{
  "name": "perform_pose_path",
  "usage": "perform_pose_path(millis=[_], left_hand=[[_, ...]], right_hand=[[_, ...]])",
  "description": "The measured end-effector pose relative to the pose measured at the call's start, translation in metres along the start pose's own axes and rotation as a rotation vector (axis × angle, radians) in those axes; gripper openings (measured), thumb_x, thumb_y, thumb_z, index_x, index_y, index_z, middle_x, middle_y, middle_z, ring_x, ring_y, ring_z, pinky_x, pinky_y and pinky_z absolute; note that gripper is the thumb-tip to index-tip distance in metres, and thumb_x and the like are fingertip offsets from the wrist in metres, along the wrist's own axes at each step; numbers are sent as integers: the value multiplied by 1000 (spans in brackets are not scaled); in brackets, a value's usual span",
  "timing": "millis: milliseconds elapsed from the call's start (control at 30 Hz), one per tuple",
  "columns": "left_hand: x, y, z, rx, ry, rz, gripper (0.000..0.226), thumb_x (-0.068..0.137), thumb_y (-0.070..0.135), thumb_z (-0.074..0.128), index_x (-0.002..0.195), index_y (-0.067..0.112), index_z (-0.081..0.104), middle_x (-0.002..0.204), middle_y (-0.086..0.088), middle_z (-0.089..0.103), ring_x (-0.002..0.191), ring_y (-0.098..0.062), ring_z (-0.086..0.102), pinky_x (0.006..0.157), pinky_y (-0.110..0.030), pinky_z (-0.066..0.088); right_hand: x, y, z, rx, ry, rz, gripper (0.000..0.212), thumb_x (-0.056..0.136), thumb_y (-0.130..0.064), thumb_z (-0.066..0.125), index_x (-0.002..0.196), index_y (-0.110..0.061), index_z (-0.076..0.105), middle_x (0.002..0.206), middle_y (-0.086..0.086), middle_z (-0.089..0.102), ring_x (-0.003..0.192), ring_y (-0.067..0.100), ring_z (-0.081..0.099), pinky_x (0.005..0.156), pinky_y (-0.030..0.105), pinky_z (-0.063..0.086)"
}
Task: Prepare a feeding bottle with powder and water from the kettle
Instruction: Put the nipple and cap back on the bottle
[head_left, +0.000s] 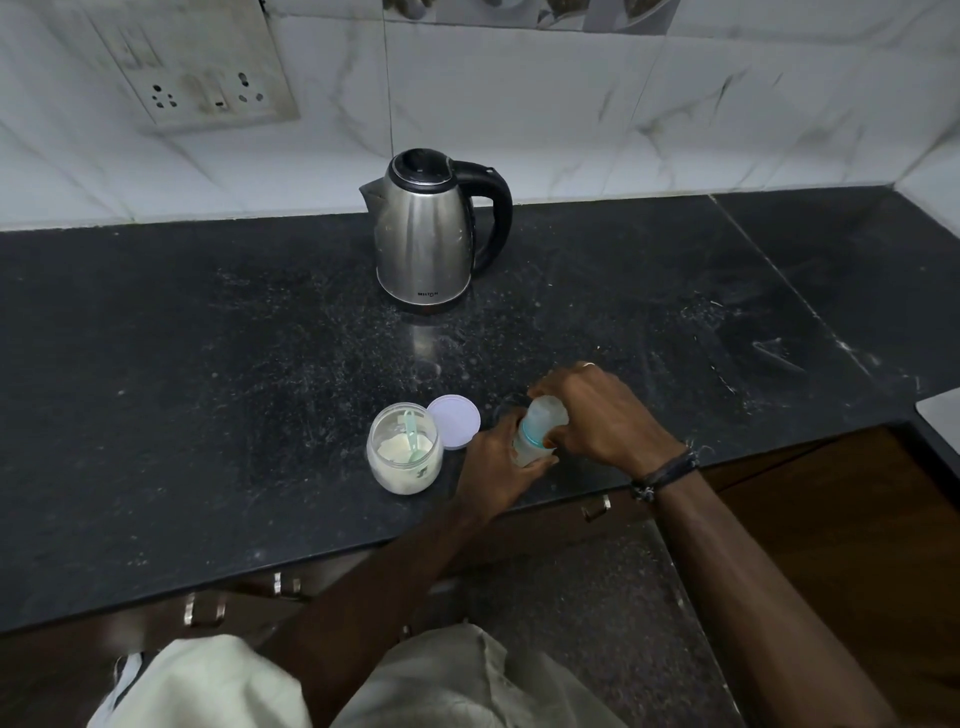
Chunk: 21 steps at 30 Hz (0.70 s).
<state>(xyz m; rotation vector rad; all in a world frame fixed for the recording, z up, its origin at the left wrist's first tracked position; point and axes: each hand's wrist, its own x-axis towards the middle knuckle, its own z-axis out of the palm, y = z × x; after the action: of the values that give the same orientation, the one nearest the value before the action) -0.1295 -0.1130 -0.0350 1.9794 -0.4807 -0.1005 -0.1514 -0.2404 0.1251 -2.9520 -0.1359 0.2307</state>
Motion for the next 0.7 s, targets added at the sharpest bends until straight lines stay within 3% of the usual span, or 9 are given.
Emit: perform_pose_path(millis=[400, 700], left_hand=[[0, -3, 4, -10, 17, 24, 67, 72, 54, 75, 125, 16, 59, 107, 0, 73, 97, -17, 70, 84, -39, 54], [1, 4, 4, -3, 32, 21, 67, 72, 57, 67, 120, 10, 63, 108, -5, 72, 98, -22, 70, 86, -39, 55]], right_hand=[[7, 3, 7, -46, 26, -6, 49, 65, -24, 81, 111, -21, 66, 103, 3, 69, 99, 25, 60, 75, 33, 46], [6, 4, 16, 0, 81, 51, 51, 68, -46, 80, 106, -18, 62, 100, 4, 64, 89, 23, 60, 69, 28, 35]])
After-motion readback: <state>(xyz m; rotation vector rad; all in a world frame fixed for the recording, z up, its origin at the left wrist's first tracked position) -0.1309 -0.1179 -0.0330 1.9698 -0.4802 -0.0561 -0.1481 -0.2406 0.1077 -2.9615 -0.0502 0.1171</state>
